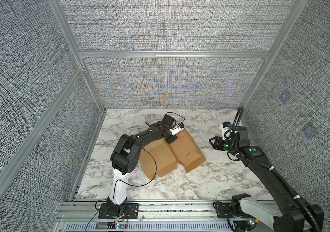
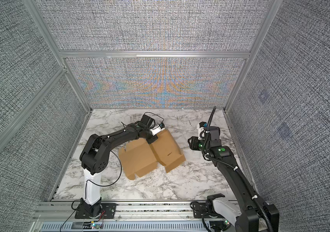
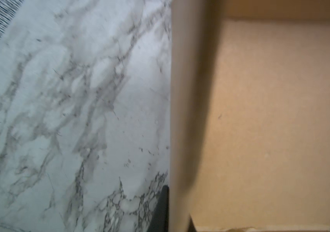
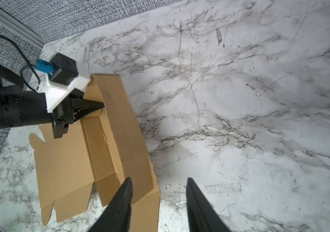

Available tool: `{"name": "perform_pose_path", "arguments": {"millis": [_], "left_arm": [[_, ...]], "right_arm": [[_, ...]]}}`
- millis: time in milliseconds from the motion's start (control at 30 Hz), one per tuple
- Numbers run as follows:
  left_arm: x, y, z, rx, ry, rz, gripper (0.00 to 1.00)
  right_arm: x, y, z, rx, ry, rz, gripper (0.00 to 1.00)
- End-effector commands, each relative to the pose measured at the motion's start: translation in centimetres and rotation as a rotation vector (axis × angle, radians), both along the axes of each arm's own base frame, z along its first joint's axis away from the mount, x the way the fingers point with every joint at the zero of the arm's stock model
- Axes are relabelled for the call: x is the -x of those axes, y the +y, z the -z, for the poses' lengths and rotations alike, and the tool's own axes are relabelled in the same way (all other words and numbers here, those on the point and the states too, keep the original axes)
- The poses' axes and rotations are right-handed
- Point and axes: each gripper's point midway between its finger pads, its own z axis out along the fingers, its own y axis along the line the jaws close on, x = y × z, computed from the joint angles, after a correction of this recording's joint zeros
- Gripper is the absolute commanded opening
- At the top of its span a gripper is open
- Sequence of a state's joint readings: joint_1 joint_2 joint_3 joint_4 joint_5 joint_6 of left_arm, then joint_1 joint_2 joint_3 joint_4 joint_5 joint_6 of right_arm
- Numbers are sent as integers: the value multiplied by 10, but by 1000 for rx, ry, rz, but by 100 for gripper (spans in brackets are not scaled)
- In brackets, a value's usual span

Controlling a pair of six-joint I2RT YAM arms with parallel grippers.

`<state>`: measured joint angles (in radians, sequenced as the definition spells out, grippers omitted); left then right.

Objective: Assemble paper box
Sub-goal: Place the paper box at the center of the table.

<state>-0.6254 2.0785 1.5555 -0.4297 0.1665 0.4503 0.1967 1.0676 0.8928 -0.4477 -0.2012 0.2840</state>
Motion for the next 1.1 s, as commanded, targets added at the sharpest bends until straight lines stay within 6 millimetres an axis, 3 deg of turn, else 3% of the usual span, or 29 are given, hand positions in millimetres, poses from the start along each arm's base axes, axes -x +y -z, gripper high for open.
{"name": "perform_pose_path", "arguments": {"millis": [0, 200, 333, 367, 433, 633, 767, 1067], "left_arm": [[7, 12, 10, -102, 24, 45, 0], [-2, 14, 18, -156, 32, 39, 4], [0, 15, 23, -170, 46, 49, 17], [1, 14, 22, -167, 47, 53, 21], [-1, 12, 14, -152, 36, 49, 32], [-7, 4, -31, -95, -26, 40, 48], [-12, 5, -46, -96, -60, 26, 50], [-8, 12, -76, -60, -106, 22, 51]], "right_arm": [[2, 6, -1, 32, -7, -50, 45], [-10, 38, 21, -15, 47, -110, 45], [-19, 52, 37, -43, 95, -123, 45], [-28, 55, 27, -48, 74, -125, 44], [-32, 56, 30, -37, 85, -126, 44], [-37, 50, 45, 17, 148, -108, 44], [-37, 43, 55, 35, 191, -77, 44], [-24, 48, 41, 14, 187, -97, 44]]}}
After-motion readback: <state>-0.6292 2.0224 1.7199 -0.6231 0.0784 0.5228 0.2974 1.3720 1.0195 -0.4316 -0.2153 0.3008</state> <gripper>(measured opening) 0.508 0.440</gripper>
